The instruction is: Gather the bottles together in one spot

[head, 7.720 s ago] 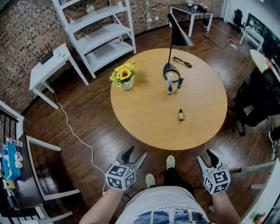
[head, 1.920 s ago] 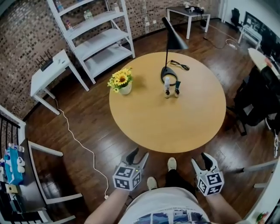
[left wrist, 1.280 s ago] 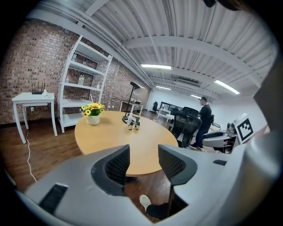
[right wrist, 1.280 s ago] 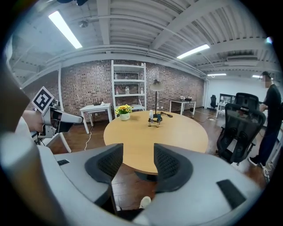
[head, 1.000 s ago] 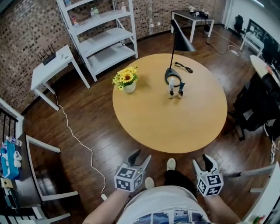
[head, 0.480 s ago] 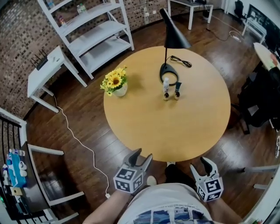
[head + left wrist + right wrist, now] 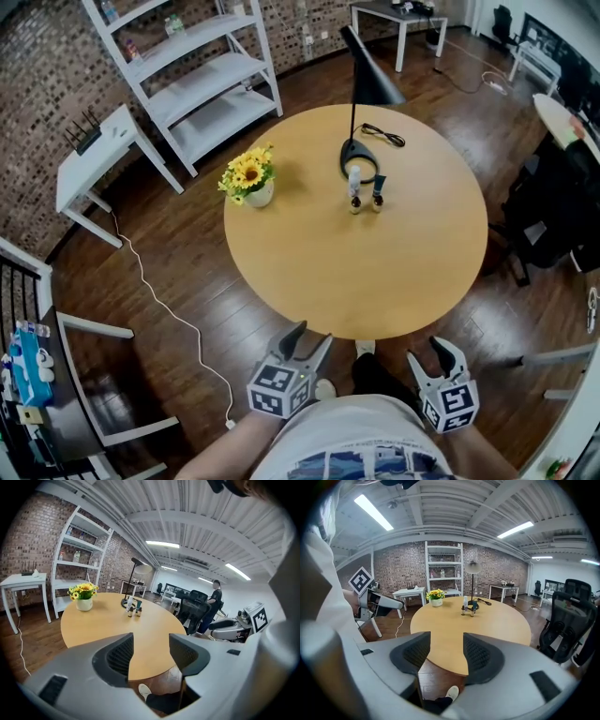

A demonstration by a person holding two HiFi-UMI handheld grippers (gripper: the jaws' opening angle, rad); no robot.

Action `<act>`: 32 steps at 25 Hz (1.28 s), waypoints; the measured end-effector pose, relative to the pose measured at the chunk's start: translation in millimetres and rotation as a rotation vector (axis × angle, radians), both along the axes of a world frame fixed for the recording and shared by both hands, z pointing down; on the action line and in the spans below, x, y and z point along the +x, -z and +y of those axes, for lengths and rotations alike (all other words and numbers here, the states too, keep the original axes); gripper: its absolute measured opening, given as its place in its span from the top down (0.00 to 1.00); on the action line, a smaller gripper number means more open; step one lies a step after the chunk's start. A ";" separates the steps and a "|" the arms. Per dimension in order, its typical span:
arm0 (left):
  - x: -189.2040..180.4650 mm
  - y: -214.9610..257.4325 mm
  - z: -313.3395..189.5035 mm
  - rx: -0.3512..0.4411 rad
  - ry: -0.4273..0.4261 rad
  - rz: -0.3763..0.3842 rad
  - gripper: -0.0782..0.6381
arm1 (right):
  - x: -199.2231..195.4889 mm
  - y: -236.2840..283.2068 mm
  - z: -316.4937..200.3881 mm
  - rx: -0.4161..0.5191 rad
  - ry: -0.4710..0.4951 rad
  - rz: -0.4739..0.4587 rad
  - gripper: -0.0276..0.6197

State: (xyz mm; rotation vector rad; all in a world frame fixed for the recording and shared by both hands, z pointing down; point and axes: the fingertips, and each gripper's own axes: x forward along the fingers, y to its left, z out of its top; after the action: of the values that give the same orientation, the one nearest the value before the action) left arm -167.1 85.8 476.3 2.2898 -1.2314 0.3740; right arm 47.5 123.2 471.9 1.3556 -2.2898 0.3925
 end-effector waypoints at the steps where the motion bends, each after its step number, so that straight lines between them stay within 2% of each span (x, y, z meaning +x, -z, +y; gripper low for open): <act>1: -2.8 0.8 6.1 0.004 -0.001 -0.001 0.59 | -2.1 1.6 6.2 0.005 -0.004 0.000 0.58; 10: -22.1 1.9 51.8 0.012 -0.006 0.010 0.59 | -7.9 11.2 47.2 0.005 -0.084 -0.028 0.59; 32: -36.4 13.6 83.8 0.041 0.007 0.006 0.59 | -23.3 22.3 72.5 0.036 -0.059 0.020 0.59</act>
State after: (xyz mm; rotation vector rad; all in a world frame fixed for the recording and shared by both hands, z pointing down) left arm -203.5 169.5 462.7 2.3187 -1.2548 0.3417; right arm 24.2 195.7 449.6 1.4413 -2.2556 0.3566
